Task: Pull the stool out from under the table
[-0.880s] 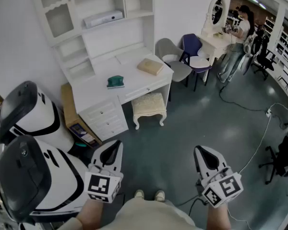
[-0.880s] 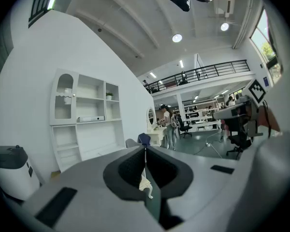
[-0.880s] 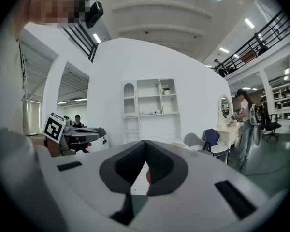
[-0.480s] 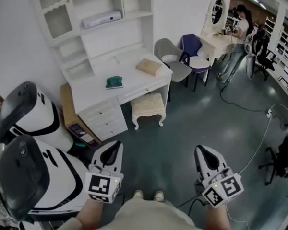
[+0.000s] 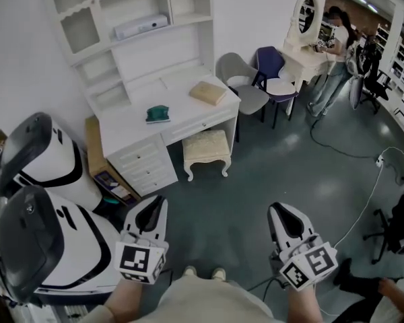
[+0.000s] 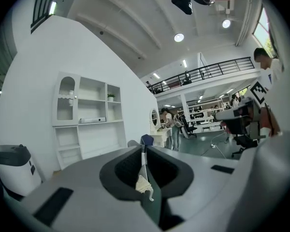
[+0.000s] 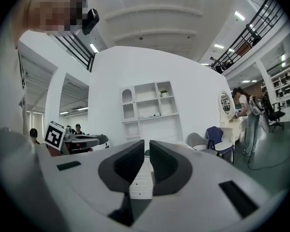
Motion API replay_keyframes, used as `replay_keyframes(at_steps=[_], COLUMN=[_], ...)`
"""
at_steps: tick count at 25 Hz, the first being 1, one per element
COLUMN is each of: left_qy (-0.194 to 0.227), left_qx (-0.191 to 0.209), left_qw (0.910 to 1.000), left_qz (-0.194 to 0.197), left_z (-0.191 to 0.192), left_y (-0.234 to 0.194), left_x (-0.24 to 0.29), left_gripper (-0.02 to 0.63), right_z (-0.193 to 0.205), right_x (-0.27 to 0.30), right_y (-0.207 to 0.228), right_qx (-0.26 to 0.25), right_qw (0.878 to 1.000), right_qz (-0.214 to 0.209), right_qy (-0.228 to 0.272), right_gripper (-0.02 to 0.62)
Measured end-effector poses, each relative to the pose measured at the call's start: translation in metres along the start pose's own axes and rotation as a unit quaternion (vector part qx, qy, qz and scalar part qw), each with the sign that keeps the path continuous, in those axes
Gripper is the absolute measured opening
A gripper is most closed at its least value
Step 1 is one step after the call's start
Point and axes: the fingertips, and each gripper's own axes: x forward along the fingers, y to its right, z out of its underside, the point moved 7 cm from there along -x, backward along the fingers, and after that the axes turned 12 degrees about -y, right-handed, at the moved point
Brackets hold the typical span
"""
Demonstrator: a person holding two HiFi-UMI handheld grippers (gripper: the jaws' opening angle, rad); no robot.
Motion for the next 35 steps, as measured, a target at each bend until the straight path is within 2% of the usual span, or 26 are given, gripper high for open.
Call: replay_keyframes(at_steps=[1,2,3,4,5,13,22,29,35], left_qy=[0.003,0.006,0.007,0.008,0.008,0.006,0.002,-0.020,-0.036], left_qx=[-0.002,-0.003,-0.006,-0.008,-0.009,-0.014,-0.011,-0.020,-0.022], left_qw=[1.0000,0.9999,0.9999,0.9999,0.9998,0.9993,0.9996,0.9995,0.9991], left_qz=[-0.005,-0.009,-0.010,-0.011,-0.013,-0.033,-0.025,-0.012,-0.007], left_z=[0.002,0.004,0.004,0.003,0.003,0.010,0.010,-0.005,-0.019], left_y=[0.004,0.008,0.012,0.016,0.020,0.023,0.003,-0.030,-0.075], left_x=[0.001,0.001,0.002,0.003,0.004,0.014,0.077,0.142,0.202], left_gripper=[0.034,0.062,0.137,0.223,0.250,0.258,0.259,0.259,0.259], right_z=[0.003,0.006,0.008,0.009,0.010,0.017,0.018,0.001,-0.021], right_x=[-0.001,-0.002,-0.003,-0.005,-0.006,0.005,0.057,0.122,0.195], right_y=[0.004,0.008,0.012,0.017,0.021,0.043,0.077,0.112,0.136], right_qx=[-0.001,-0.003,-0.005,-0.008,-0.010,-0.008,-0.007,0.003,0.016], right_qw=[1.000,1.000,1.000,1.000,1.000,1.000,0.999,0.998,0.997], right_qz=[-0.001,-0.001,0.001,0.004,0.007,-0.003,-0.001,0.003,-0.001], right_qy=[-0.005,-0.009,-0.011,-0.011,-0.011,-0.013,-0.035,-0.056,-0.069], right_gripper=[0.057,0.147,0.230,0.278,0.298,0.310,0.310,0.310,0.310])
